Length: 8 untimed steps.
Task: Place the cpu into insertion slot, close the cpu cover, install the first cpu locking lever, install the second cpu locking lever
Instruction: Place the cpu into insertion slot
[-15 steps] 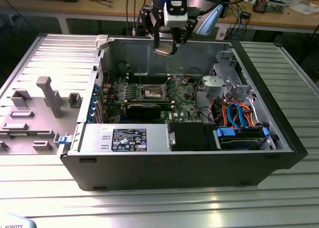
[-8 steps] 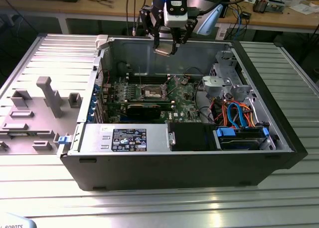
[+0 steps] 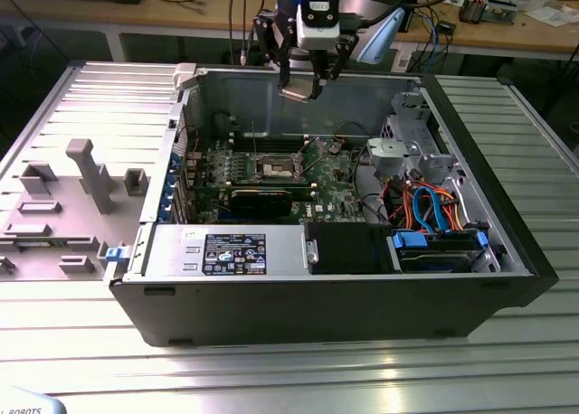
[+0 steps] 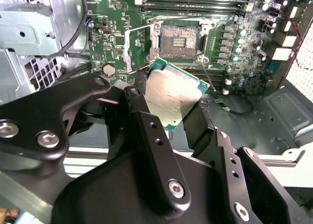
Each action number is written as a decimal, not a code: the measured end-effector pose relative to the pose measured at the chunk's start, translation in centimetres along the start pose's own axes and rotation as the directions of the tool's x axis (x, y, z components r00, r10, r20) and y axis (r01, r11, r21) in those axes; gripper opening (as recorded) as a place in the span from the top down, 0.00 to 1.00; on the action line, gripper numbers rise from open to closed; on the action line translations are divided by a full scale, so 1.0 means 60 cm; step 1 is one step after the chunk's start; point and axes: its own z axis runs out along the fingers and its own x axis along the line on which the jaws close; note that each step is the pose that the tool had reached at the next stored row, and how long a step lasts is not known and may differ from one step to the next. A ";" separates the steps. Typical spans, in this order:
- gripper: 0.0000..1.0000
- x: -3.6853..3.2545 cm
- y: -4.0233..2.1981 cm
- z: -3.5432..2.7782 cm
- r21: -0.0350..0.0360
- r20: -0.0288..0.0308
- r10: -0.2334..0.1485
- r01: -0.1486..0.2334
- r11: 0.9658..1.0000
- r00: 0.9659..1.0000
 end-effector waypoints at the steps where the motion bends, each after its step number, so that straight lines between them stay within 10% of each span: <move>1: 0.45 0.000 0.000 0.000 0.000 0.002 0.027 -0.027 1.000 1.000; 8: 0.45 0.000 0.000 0.000 -0.001 0.005 0.050 -0.050 0.999 0.999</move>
